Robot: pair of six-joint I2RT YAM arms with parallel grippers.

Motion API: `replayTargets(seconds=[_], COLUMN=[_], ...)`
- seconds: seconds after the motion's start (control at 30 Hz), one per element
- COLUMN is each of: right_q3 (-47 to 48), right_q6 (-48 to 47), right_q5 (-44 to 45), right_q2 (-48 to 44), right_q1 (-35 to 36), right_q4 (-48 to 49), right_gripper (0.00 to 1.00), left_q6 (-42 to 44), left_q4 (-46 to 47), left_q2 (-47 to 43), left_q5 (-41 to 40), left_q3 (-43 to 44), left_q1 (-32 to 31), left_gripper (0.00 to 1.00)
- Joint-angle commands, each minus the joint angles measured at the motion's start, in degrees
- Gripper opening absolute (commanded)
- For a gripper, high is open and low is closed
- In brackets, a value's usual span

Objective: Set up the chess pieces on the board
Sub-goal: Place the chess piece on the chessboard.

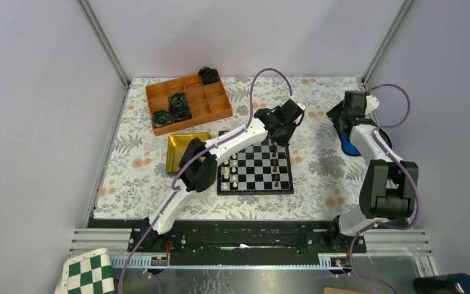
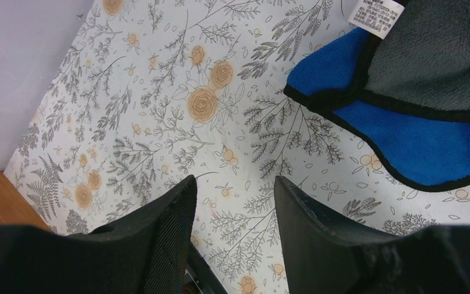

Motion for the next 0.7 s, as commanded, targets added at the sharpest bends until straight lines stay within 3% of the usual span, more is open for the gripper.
replayTargets(seconds=[0.0, 0.67], right_q3=[0.22, 0.75], right_q6=[-0.5, -0.52], right_q5=[1.97, 1.52], right_q2=[-2.37, -1.76], right_q1=[-0.14, -0.14], right_q4=[2.74, 4.48], right_gripper=[0.56, 0.56], left_q6=[0.1, 0.21], left_q4=[4.79, 4.82], left_q2=[1.49, 4.6], left_q5=[-2.37, -3.9], left_q3=[0.45, 0.04], left_q1=[-0.46, -0.4], left_gripper=[0.0, 0.05])
